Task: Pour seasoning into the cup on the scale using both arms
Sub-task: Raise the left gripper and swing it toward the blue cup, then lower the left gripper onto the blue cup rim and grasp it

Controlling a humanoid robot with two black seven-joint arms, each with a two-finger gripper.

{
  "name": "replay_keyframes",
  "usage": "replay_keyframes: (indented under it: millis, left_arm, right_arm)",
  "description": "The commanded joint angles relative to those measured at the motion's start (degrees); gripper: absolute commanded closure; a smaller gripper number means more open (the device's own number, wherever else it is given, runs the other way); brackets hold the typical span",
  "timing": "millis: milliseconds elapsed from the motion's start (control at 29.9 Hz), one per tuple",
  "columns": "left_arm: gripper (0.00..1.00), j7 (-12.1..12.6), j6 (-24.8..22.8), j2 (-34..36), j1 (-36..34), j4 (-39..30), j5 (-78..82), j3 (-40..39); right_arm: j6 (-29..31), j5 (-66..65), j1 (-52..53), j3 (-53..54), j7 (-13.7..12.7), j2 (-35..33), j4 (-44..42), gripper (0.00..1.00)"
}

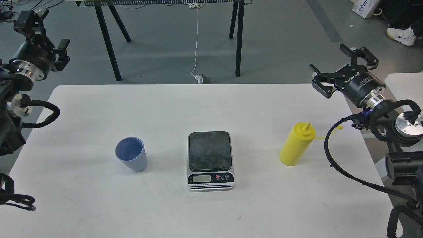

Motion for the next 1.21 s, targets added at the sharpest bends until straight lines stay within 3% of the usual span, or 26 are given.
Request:
replay_keyframes:
  millis: [0,335,569,937,1172]
  left_arm:
    - [0.0,0.0,0.0,3.5,-0.8,0.0,4.2,4.2]
    - [0.0,0.0,0.0,7.6,-19.5,-0.7,28.1,28.7]
    - [0.0,0.0,0.0,5.6,-26.1,-5.9,47.0,34.2]
    - [0.0,0.0,0.0,9.5,-26.7,-39.1,84.0,34.4]
    - [0.0,0.0,0.0,12.7,-17.8,-43.4,89.6,34.5]
  right_arm:
    - [0.0,0.0,0.0,0.3,0.0,0.0,0.0,0.01]
    - [0.3,0.3,0.4,0.1,0.0,0.0,0.5,0.01]
    - [0.4,0.3,1.6,0.1,0.0,0.0,0.5,0.01]
    - [0.3,0.4,1.4,0.1,0.0,0.0,0.5,0.01]
    - [0.4,0.3,1.1,0.1,0.0,0.0,0.5,0.01]
